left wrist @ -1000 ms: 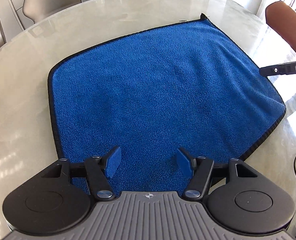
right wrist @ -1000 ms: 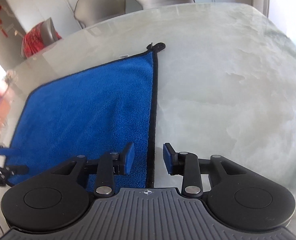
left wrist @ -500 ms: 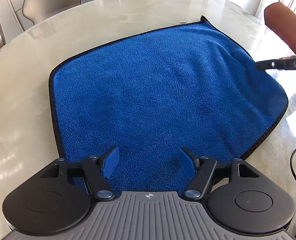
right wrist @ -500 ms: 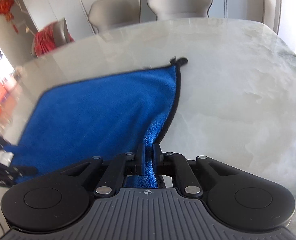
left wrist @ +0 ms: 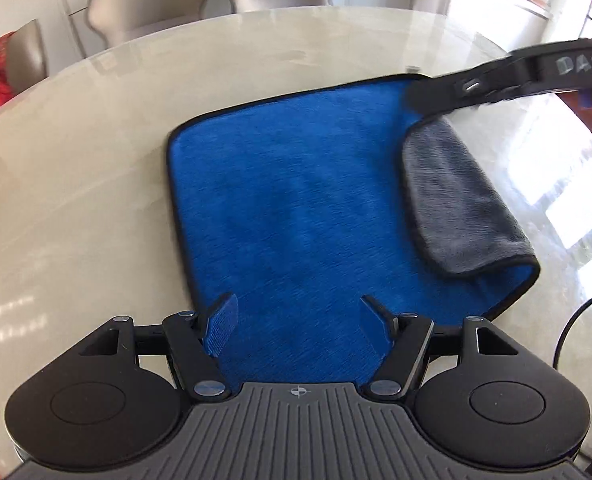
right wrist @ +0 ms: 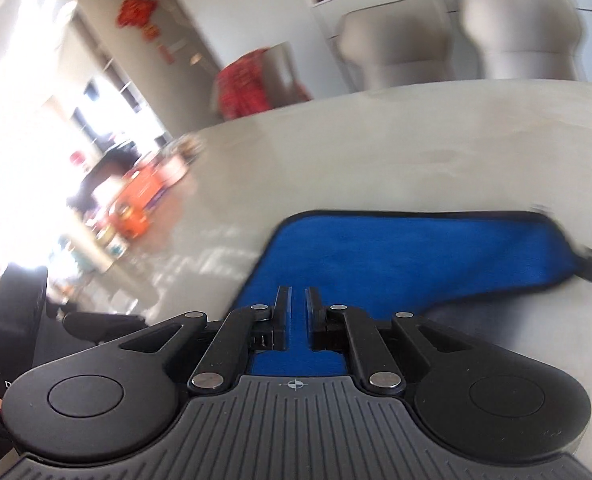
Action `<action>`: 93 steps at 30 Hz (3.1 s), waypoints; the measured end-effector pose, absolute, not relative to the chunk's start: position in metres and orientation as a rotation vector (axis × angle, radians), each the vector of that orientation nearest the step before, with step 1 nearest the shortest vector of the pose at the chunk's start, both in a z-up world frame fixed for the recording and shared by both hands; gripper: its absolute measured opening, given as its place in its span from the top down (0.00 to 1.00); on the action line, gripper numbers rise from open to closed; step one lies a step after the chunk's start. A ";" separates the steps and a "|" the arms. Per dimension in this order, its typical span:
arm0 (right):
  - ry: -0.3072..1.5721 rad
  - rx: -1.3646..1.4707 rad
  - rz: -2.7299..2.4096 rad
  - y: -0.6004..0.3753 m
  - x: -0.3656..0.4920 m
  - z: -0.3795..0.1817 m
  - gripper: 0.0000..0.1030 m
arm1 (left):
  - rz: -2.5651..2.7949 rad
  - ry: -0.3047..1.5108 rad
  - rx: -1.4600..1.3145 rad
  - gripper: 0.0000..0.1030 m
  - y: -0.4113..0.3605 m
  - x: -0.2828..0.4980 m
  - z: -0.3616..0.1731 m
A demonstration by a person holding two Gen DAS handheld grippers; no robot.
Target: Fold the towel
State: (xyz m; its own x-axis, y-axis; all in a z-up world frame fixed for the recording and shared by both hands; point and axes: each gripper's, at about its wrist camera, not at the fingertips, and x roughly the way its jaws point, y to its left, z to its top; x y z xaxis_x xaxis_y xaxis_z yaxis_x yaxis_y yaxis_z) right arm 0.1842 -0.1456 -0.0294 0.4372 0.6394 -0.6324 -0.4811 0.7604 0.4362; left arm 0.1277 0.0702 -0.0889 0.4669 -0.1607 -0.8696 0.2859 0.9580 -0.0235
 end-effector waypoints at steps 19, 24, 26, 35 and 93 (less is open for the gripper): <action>0.956 -0.014 0.455 -0.272 0.199 -0.044 0.75 | -0.478 1.131 -0.231 0.30 0.003 0.156 -0.105; 0.903 -0.120 0.461 -0.288 0.226 -0.059 0.67 | -0.443 1.159 -0.254 0.30 -0.010 0.161 -0.110; 0.897 -0.184 0.477 -0.290 0.240 -0.070 0.66 | -0.429 1.173 -0.255 0.30 -0.014 0.161 -0.113; 0.830 -0.292 0.633 -0.290 0.264 -0.090 0.48 | -0.386 1.206 -0.275 0.30 -0.015 0.161 -0.118; 0.654 -0.193 0.726 -0.281 0.267 -0.030 0.86 | -0.392 1.200 -0.245 0.85 -0.054 0.155 -0.139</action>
